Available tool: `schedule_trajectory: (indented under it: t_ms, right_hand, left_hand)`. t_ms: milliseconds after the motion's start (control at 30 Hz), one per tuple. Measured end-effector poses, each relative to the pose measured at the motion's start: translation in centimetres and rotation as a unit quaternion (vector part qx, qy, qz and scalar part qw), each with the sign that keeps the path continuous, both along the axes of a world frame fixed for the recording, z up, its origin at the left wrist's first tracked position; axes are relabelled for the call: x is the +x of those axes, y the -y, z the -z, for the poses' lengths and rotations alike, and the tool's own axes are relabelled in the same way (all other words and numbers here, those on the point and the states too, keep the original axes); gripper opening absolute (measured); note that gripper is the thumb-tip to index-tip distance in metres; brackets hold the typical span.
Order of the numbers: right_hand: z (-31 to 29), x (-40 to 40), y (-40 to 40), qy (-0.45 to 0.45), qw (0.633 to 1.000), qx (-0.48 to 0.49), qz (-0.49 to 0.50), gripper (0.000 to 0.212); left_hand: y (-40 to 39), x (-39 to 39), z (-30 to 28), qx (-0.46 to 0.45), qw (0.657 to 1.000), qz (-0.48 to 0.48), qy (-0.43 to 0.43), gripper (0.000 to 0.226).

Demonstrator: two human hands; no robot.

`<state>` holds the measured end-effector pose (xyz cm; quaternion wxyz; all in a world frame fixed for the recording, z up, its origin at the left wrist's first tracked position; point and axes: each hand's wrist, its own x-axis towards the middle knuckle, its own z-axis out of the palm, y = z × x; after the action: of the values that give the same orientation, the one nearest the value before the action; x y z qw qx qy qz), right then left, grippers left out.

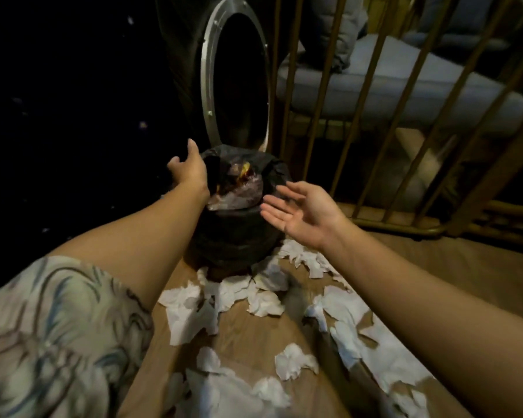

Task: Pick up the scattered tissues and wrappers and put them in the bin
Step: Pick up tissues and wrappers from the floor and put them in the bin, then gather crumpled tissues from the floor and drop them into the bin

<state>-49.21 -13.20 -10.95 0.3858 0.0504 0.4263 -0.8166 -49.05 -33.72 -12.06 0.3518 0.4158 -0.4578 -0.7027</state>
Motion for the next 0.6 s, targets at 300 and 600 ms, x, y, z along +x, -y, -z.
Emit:
schedule_trajectory:
  t_ms: [300, 600]
  right_hand:
    - [2.0, 4.8, -10.7, 0.022, 0.998, 0.059, 0.023, 0.035]
    - [4.8, 5.6, -21.3, -0.14, 0.957, 0.234, 0.103, 0.025]
  left_hand:
    - [-7.7, 2.2, -0.1, -0.103, 0.988, -0.096, 0.063, 0.029]
    - [-27.4, 3.9, 6.0, -0.08, 0.991, 0.055, 0.096, 0.026]
